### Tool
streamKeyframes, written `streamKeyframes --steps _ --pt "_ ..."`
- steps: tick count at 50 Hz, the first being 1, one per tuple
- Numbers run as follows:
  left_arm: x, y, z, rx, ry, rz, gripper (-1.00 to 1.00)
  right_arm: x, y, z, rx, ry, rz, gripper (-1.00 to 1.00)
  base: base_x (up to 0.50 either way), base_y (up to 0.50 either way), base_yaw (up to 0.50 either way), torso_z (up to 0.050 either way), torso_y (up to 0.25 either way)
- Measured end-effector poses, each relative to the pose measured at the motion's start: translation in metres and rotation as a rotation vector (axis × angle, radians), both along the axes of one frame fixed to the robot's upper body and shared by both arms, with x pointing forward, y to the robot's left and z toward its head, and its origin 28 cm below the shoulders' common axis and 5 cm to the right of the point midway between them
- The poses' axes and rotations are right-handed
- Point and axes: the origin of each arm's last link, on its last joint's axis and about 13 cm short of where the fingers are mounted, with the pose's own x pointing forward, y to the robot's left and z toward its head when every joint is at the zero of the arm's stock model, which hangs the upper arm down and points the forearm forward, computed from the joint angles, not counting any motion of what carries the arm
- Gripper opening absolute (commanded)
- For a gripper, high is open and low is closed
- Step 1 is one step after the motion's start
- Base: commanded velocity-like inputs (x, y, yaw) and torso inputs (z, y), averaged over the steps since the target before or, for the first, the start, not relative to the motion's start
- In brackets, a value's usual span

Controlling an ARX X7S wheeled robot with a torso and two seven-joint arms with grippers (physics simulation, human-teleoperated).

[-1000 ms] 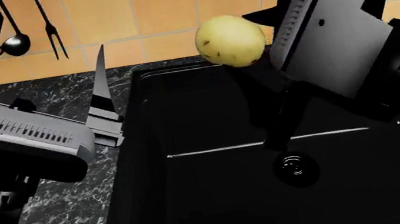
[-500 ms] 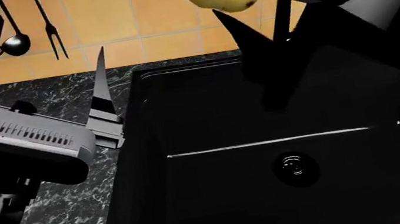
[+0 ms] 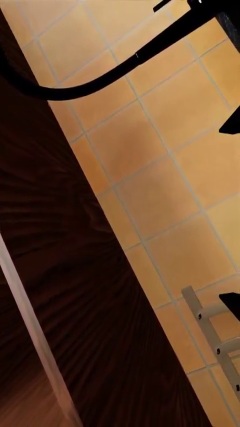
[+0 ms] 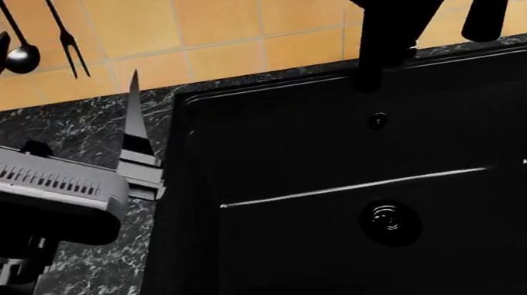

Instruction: Pick the chili pepper, potato from the counter and place them in the cabinet. Then close the cabinet.

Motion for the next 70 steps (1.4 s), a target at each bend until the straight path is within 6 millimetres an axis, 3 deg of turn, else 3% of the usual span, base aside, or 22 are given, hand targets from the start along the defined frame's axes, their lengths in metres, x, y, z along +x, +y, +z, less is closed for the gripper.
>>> streamKeyframes --steps 17,31,70 --pt "0.001 0.0 -0.003 -0.001 0.012 0.011 1.0 -0.014 -0.006 0.026 0.066 -0.069 -0.055 -1.0 0.0 0.0 0.0 0.0 0.0" --pt "0.0 -0.001 0.0 -0.027 0.003 0.006 1.0 -0.013 -0.006 0.054 0.111 -0.092 -0.116 -1.0 0.0 0.0 0.0 0.0 0.0" --pt "0.0 -0.007 0.001 -0.036 -0.008 -0.016 1.0 0.038 -0.011 0.141 0.179 0.004 -0.27 -1.0 0.0 0.0 0.0 0.0 0.0"
